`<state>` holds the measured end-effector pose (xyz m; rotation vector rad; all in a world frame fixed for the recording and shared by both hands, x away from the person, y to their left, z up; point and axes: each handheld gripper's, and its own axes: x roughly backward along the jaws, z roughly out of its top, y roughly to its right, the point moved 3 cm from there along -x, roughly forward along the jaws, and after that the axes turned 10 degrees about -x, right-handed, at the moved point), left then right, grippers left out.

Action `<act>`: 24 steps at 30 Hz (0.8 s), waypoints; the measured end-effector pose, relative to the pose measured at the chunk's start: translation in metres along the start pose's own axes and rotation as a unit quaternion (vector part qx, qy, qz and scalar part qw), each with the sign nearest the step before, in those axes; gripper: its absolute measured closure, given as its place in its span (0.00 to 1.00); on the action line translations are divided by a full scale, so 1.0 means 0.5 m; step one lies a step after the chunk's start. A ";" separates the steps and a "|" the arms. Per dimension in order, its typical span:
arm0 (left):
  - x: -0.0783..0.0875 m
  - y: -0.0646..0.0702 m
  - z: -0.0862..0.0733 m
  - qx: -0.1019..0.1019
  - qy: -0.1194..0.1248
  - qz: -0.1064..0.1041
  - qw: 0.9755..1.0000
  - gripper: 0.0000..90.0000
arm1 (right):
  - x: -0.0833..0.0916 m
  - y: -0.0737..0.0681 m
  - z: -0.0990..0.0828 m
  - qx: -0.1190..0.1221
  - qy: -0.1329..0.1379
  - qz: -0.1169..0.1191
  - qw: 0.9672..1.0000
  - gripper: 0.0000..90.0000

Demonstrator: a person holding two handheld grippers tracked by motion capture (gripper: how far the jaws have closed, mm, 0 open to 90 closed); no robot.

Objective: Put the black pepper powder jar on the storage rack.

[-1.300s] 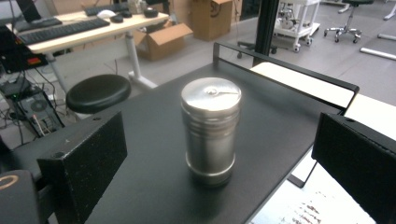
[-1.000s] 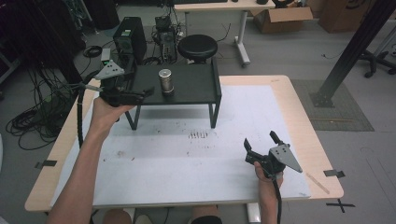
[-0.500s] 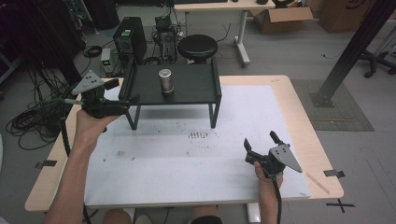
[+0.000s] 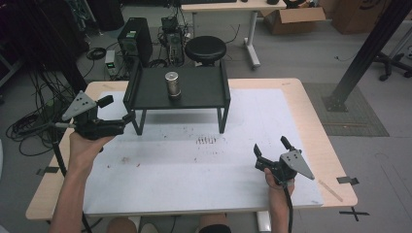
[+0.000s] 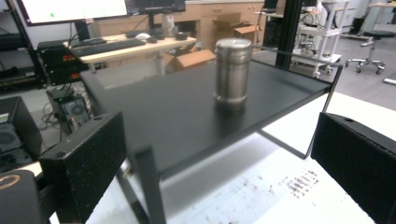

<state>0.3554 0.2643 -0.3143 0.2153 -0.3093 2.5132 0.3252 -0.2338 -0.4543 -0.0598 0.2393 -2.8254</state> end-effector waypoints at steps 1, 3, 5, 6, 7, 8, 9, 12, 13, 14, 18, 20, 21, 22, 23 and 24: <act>0.000 0.000 0.000 0.000 0.000 0.000 1.000 0.05 | 0.000 0.000 0.000 0.000 0.000 0.000 1.000 0.03; 0.007 -0.003 -0.016 0.005 0.002 0.004 1.000 0.05 | 0.000 0.000 0.000 0.000 0.000 0.000 1.000 0.03; 0.014 -0.005 -0.032 0.009 0.006 0.008 1.000 0.05 | 0.000 0.000 0.000 0.001 0.000 0.000 1.000 0.03; 0.022 -0.008 -0.048 0.010 0.005 0.014 1.000 0.05 | 0.000 0.000 0.000 0.001 0.000 0.000 1.000 0.03; 0.025 -0.010 -0.055 0.010 0.008 0.017 1.000 0.05 | 0.000 0.000 0.000 0.001 0.000 0.000 1.000 0.03; 0.029 -0.010 -0.063 0.007 0.010 0.022 1.000 0.05 | 0.000 0.000 0.000 0.001 0.000 0.000 1.000 0.03; 0.029 -0.010 -0.063 0.007 0.010 0.022 1.000 0.05 | 0.000 0.000 0.000 0.001 0.000 0.000 1.000 0.03; 0.039 -0.010 -0.084 0.001 0.014 0.029 0.999 0.05 | 0.000 0.000 0.000 0.001 0.000 0.000 1.000 0.03; 0.041 -0.010 -0.092 0.003 0.016 0.029 0.999 0.05 | 0.000 0.000 0.000 0.001 0.000 0.000 1.000 0.03; 0.046 -0.010 -0.107 0.004 0.017 0.032 0.999 0.04 | 0.000 0.000 0.000 0.001 -0.001 0.000 1.000 0.03; 0.053 -0.008 -0.144 0.007 0.018 0.037 0.999 0.04 | 0.000 0.000 0.000 0.001 0.000 0.000 1.000 0.03; 0.055 -0.006 -0.165 0.009 0.019 0.041 0.999 0.04 | 0.000 0.000 0.000 0.001 0.000 0.000 1.000 0.03; 0.055 -0.006 -0.165 0.009 0.019 0.041 0.999 0.04 | 0.000 0.000 0.000 0.001 0.000 0.000 1.000 0.03; 0.058 -0.005 -0.188 0.012 0.021 0.047 0.999 0.04 | 0.000 0.000 0.000 0.001 0.000 0.000 1.000 0.03; 0.059 -0.005 -0.199 0.013 0.021 0.051 0.998 0.04 | 0.000 0.000 0.000 0.001 -0.001 0.000 1.000 0.03; 0.060 -0.005 -0.210 0.014 0.021 0.056 0.998 0.04 | 0.000 0.000 0.000 0.002 0.000 0.000 1.000 0.03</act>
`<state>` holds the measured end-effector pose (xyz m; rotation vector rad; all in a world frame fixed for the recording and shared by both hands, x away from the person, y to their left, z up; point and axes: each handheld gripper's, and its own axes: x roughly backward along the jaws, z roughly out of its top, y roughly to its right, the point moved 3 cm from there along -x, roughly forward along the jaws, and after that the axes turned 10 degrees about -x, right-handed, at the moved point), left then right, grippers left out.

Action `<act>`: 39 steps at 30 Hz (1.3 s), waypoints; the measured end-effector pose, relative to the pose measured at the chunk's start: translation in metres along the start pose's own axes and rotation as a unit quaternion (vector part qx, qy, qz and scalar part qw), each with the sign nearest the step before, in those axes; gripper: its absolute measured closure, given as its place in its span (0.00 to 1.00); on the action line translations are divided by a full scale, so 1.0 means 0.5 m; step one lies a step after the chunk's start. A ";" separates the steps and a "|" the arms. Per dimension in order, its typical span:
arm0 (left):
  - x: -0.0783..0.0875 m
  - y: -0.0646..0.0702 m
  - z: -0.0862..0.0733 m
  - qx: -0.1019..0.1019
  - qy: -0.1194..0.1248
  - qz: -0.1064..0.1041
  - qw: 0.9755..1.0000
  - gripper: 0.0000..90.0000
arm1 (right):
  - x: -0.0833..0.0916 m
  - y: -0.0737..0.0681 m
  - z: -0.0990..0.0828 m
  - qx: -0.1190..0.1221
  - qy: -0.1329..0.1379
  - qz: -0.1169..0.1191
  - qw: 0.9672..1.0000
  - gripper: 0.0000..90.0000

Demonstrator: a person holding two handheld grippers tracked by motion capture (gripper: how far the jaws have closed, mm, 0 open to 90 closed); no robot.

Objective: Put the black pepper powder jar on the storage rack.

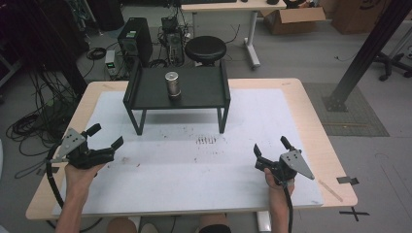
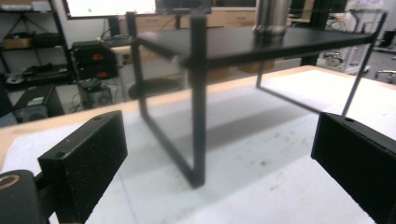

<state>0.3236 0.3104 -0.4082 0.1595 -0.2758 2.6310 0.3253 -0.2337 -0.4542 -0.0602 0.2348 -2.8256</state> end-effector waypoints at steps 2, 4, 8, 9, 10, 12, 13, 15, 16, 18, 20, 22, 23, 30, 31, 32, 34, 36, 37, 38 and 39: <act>0.001 -0.001 -0.010 0.001 0.001 0.005 1.000 0.04 | 0.000 0.000 0.000 0.000 0.000 0.000 1.000 0.03; 0.007 -0.001 -0.029 0.006 0.011 0.011 1.000 0.04 | 0.000 0.000 0.000 0.000 0.000 0.000 1.000 0.03; 0.015 0.001 -0.039 0.004 0.025 0.015 1.000 0.04 | 0.000 0.000 0.000 0.000 0.000 0.000 1.000 0.03; 0.020 0.002 -0.044 0.001 0.035 0.017 0.999 0.05 | 0.000 0.000 0.000 0.000 0.000 0.000 1.000 0.03; 0.020 0.002 -0.044 0.001 0.035 0.017 0.999 0.05 | 0.000 0.000 0.000 0.000 0.000 0.000 1.000 0.03; 0.024 0.005 -0.052 0.000 0.042 0.018 0.999 0.05 | 0.000 0.000 0.000 0.000 0.000 0.000 1.000 0.03; 0.024 0.005 -0.052 0.000 0.042 0.018 0.999 0.05 | 0.000 0.000 0.000 0.000 0.000 0.000 1.000 0.03; 0.028 0.006 -0.058 0.002 0.049 0.019 0.999 0.05 | 0.000 0.000 0.000 0.000 0.000 0.000 1.000 0.03; 0.028 0.006 -0.058 0.002 0.049 0.019 0.999 0.05 | 0.000 0.000 0.000 0.000 0.000 0.000 1.000 0.03; 0.032 0.006 -0.065 0.005 0.057 0.024 0.998 0.05 | 0.000 0.000 0.000 0.000 0.000 -0.001 1.000 0.03; 0.033 0.005 -0.070 0.009 0.060 0.024 0.998 0.05 | 0.000 0.000 0.000 0.000 0.000 0.000 1.000 0.03; 0.035 0.005 -0.077 0.013 0.062 0.022 0.998 0.05 | 0.000 0.000 0.000 0.000 0.000 0.000 1.000 0.03; 0.035 0.005 -0.079 0.014 0.062 0.022 0.998 0.04 | 0.000 0.000 0.000 0.000 0.000 -0.001 1.000 0.03; 0.042 0.012 -0.099 0.015 0.058 0.028 0.998 0.05 | 0.000 0.000 0.000 0.000 0.000 -0.001 1.000 0.03; 0.045 0.014 -0.098 0.012 0.064 0.030 0.997 0.05 | 0.000 0.000 0.000 0.000 0.000 -0.001 1.000 0.03; 0.045 0.014 -0.098 0.011 0.063 0.029 0.998 0.05 | 0.000 0.000 0.000 -0.001 0.000 0.000 1.000 0.03; 0.044 0.015 -0.099 0.010 0.061 0.027 0.998 0.05 | 0.000 0.000 0.000 -0.001 0.000 0.000 1.000 0.03; 0.046 0.016 -0.100 0.008 0.067 0.030 0.997 0.05 | 0.000 0.000 0.000 -0.001 0.000 0.000 1.000 0.03; 0.047 0.020 -0.099 -0.002 0.071 0.031 0.997 0.05 | 0.000 0.001 0.000 -0.002 0.000 0.000 1.000 0.03; 0.047 0.020 -0.099 -0.002 0.071 0.031 0.997 0.04 | 0.000 0.001 0.000 -0.002 0.000 0.000 1.000 0.03; 0.047 0.021 -0.099 -0.006 0.071 0.032 0.997 0.03 | 0.000 0.000 0.000 -0.001 0.000 0.000 1.000 0.03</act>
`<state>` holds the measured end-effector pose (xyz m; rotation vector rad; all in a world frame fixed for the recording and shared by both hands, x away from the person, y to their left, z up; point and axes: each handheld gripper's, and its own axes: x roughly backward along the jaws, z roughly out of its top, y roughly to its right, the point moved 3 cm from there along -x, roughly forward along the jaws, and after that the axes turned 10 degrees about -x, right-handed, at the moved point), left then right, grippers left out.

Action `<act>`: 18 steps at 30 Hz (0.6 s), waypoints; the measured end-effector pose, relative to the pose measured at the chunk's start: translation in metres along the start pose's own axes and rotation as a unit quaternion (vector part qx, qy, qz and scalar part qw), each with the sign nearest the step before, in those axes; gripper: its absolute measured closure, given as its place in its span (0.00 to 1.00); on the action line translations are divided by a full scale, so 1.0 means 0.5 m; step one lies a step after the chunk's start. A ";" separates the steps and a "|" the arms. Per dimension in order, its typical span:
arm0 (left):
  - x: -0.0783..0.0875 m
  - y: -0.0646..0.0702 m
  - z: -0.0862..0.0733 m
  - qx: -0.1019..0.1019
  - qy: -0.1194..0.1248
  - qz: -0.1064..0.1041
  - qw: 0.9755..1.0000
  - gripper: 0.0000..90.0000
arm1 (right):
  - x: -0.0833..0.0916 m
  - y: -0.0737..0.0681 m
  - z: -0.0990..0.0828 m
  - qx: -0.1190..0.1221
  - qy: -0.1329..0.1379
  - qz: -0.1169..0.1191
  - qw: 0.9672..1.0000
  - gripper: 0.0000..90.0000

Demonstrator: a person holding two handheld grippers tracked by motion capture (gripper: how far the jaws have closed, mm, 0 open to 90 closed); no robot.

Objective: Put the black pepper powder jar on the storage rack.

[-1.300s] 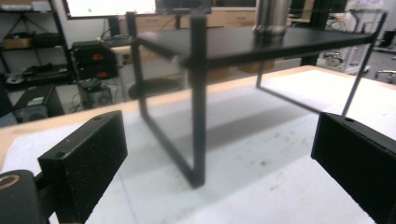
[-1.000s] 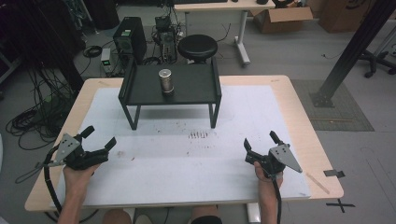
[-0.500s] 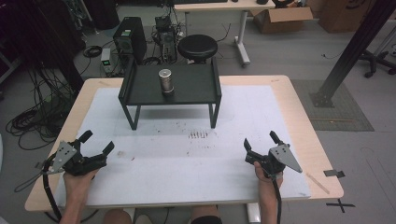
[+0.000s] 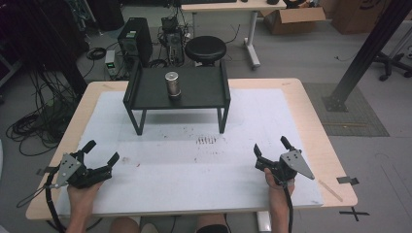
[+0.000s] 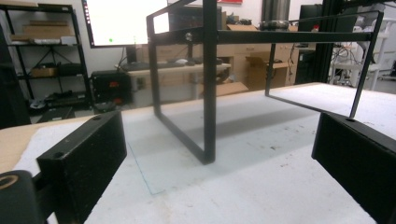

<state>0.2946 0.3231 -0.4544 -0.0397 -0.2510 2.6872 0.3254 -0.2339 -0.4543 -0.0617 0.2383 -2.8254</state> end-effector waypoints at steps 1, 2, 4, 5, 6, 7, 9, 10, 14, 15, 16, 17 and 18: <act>0.000 0.000 0.000 0.002 -0.001 0.000 1.000 0.03 | 0.000 0.000 0.000 0.000 0.000 0.000 1.000 0.03; 0.000 0.000 0.000 0.002 -0.001 0.000 1.000 0.02 | 0.000 0.000 0.000 0.000 0.000 0.000 1.000 0.03; 0.000 -0.003 -0.001 0.007 -0.001 0.000 1.000 0.02 | 0.000 0.000 0.000 0.000 0.001 0.000 1.000 0.03; 0.000 -0.002 -0.001 0.006 -0.001 0.000 1.000 0.01 | 0.001 0.000 0.000 0.000 0.001 0.000 1.000 0.03; 0.000 -0.001 0.000 0.004 0.000 0.001 1.000 0.01 | 0.001 0.000 0.000 0.000 0.001 0.000 1.000 0.03; 0.000 -0.001 0.000 0.003 0.001 0.001 1.000 0.01 | 0.001 0.000 0.000 0.000 0.002 0.000 1.000 0.03; 0.001 -0.001 0.000 0.002 0.002 0.002 1.000 0.00 | 0.001 0.000 0.000 0.000 0.001 -0.001 1.000 0.03; 0.001 -0.001 0.000 0.002 0.002 0.002 1.000 0.00 | 0.001 0.000 0.000 0.001 0.002 -0.001 1.000 0.03; 0.000 -0.001 0.000 0.003 0.000 0.002 1.000 0.00 | 0.001 -0.001 0.000 0.002 0.001 0.000 1.000 0.03; 0.000 -0.001 0.000 0.003 -0.001 0.001 1.000 0.00 | 0.001 -0.001 0.000 0.002 0.002 0.000 1.000 0.03; 0.000 -0.001 0.000 0.003 -0.001 0.002 1.000 0.00 | 0.001 -0.001 0.000 0.002 0.003 0.000 1.000 0.03; 0.000 -0.001 0.000 0.003 -0.001 0.001 1.000 0.00 | 0.001 -0.001 0.000 0.001 0.003 0.000 1.000 0.03; 0.000 0.000 0.000 0.002 0.000 0.002 1.000 0.00 | 0.001 -0.001 0.000 0.002 0.003 0.000 1.000 0.03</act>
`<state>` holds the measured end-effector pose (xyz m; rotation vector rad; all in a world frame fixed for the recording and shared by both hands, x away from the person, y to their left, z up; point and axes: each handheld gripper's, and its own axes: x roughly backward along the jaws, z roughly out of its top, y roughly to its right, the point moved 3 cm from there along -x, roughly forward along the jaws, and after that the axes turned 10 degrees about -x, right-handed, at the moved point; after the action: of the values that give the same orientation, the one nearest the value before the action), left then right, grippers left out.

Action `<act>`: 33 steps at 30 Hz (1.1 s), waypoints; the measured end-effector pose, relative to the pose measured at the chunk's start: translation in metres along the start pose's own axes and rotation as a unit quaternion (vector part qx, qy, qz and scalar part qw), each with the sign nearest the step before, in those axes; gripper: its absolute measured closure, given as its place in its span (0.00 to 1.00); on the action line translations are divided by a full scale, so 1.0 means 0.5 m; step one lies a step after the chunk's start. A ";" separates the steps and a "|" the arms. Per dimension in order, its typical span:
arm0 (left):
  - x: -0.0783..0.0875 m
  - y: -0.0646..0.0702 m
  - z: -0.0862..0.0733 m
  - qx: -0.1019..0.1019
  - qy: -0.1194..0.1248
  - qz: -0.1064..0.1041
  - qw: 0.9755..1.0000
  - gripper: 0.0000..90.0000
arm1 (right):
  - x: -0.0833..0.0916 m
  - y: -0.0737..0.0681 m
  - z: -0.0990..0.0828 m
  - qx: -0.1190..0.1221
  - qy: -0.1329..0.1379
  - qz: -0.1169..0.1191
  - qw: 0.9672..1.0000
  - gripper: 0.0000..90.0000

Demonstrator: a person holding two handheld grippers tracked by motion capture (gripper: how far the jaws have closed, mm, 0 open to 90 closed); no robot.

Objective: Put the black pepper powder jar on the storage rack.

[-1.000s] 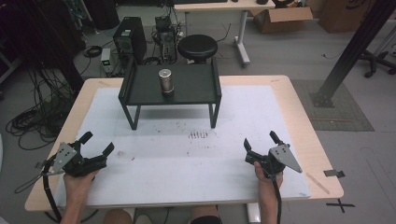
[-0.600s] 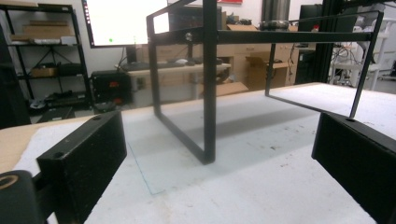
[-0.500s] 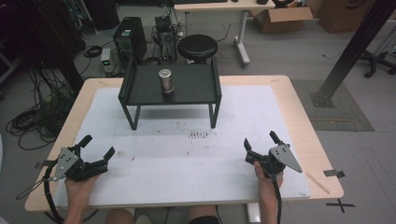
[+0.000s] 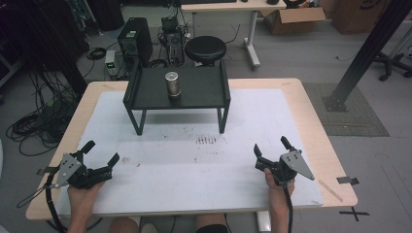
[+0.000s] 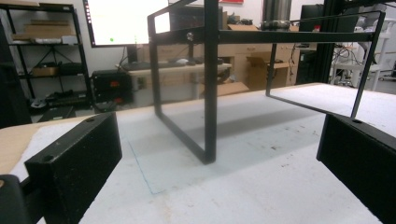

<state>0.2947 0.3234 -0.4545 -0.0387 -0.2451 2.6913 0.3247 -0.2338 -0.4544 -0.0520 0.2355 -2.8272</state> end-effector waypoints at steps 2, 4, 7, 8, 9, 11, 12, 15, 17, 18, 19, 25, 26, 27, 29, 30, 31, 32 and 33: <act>0.000 0.000 0.000 0.000 -0.001 0.000 1.000 0.00 | 0.000 0.000 0.000 0.000 0.000 0.000 1.000 0.03; 0.000 0.000 0.000 0.000 -0.001 0.000 1.000 0.00 | 0.000 0.000 0.000 0.000 0.001 0.000 1.000 0.03; -0.001 0.000 0.000 0.001 -0.002 0.000 1.000 0.00 | 0.000 0.000 0.000 0.000 0.001 0.000 1.000 0.03; -0.001 0.000 0.000 0.001 -0.002 0.000 1.000 0.00 | 0.000 0.000 0.000 0.000 0.001 0.000 1.000 0.03; -0.001 0.000 0.000 0.001 -0.002 0.000 1.000 0.00 | 0.001 0.000 0.000 0.000 0.001 0.000 1.000 0.03; -0.001 0.000 0.000 0.000 -0.002 0.000 1.000 0.00 | 0.001 0.000 0.000 0.000 0.001 0.000 1.000 0.03; -0.001 0.000 0.000 0.001 -0.002 0.000 1.000 0.00 | 0.001 0.000 0.000 0.000 0.001 0.001 1.000 0.03; 0.000 0.000 0.000 0.001 -0.001 0.000 1.000 0.00 | 0.000 0.000 0.000 0.001 0.001 0.000 1.000 0.03; 0.000 0.000 0.000 0.001 -0.001 0.000 1.000 0.00 | 0.000 0.000 0.000 0.001 0.001 0.001 1.000 0.03; 0.000 -0.001 0.000 0.001 -0.001 0.000 1.000 0.00 | 0.000 0.000 0.000 0.001 0.001 0.000 1.000 0.03; 0.000 0.000 0.000 0.001 -0.001 0.000 1.000 0.01 | 0.000 0.000 0.000 0.001 0.001 0.000 1.000 0.03; -0.001 0.000 0.000 0.001 -0.002 0.000 1.000 0.01 | 0.001 0.000 0.000 0.000 0.001 0.000 1.000 0.03; 0.000 0.000 0.000 0.001 -0.001 0.000 1.000 0.01 | 0.001 0.000 0.000 0.000 0.001 0.000 1.000 0.03; 0.000 0.000 0.000 0.001 -0.001 0.000 1.000 0.01 | 0.001 0.000 0.000 0.000 0.002 0.000 1.000 0.03; 0.000 0.000 0.000 0.001 0.000 0.001 1.000 0.00 | 0.001 0.000 0.000 -0.001 0.003 0.000 1.000 0.03; 0.001 -0.001 0.000 0.000 0.001 0.002 1.000 0.00 | 0.001 0.000 0.000 -0.001 0.003 0.000 1.000 0.03; 0.001 -0.001 0.000 0.000 0.001 0.002 1.000 0.00 | 0.001 0.000 0.000 -0.001 0.003 0.000 1.000 0.03; 0.001 -0.001 0.000 0.000 0.001 0.002 1.000 0.00 | 0.001 0.000 0.000 0.000 0.003 0.000 1.000 0.03; 0.001 -0.001 0.000 0.001 0.001 0.004 1.000 0.00 | 0.001 0.000 0.000 0.000 0.003 0.000 1.000 0.03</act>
<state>0.2944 0.3240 -0.4545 -0.0421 -0.2421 2.6987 0.3241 -0.2341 -0.4543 -0.0425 0.2379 -2.8275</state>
